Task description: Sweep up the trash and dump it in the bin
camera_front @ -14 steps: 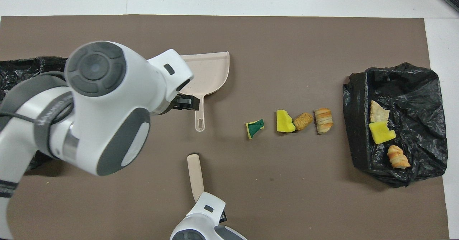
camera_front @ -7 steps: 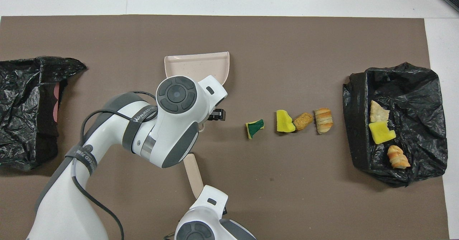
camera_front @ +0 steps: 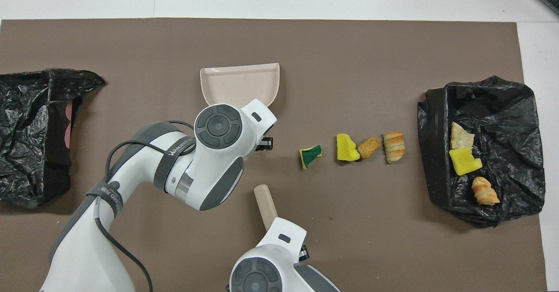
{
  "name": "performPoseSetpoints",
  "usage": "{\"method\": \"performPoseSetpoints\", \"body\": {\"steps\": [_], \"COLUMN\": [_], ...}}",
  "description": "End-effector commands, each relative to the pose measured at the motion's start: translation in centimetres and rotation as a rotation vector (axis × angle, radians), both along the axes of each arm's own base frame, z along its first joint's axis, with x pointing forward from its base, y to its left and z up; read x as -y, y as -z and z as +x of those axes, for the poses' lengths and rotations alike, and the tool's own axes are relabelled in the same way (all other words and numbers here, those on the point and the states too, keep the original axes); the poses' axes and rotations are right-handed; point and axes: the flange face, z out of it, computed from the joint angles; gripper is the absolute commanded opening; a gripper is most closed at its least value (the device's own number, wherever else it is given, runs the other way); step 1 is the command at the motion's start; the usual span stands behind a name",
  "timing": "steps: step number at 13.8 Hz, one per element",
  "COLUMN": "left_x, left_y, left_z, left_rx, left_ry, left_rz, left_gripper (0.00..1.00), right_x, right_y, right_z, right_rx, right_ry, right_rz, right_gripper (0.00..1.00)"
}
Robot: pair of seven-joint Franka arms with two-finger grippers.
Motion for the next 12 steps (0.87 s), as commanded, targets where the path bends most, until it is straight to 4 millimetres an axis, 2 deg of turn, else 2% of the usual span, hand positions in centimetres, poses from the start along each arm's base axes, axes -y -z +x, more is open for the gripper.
{"method": "performPoseSetpoints", "body": {"steps": [1,3,5,7,10,12], "left_x": [-0.8,-0.9,-1.0,-2.2,-2.3,-2.2], "left_y": [-0.5,-0.4,-0.4,-0.4,-0.4,-0.4], "left_z": [-0.4,-0.4,-0.3,0.6,0.9,1.0], "left_rx": [0.038,0.036,0.038,0.038,0.055,0.065], "left_ry": [-0.067,-0.087,-0.101,-0.131,-0.137,-0.136], "left_rz": [-0.02,-0.021,-0.023,-0.025,-0.038,-0.045], "left_gripper": [0.56,0.46,0.46,0.46,0.47,0.48], "right_x": [4.2,4.7,5.2,5.7,7.6,8.0], "right_y": [-3.7,-3.6,-3.2,-2.1,-0.9,-0.4], "right_z": [0.5,1.0,1.6,1.3,-0.9,-2.2], "right_rx": [0.017,0.012,0.014,0.003,-0.034,-0.04], "right_ry": [-0.02,-0.021,-0.003,-0.003,-0.021,-0.017], "right_rz": [-0.026,-0.026,-0.01,-0.01,0.026,0.045], "right_gripper": [0.0,0.0,0.0,0.0,0.0,0.0]}}
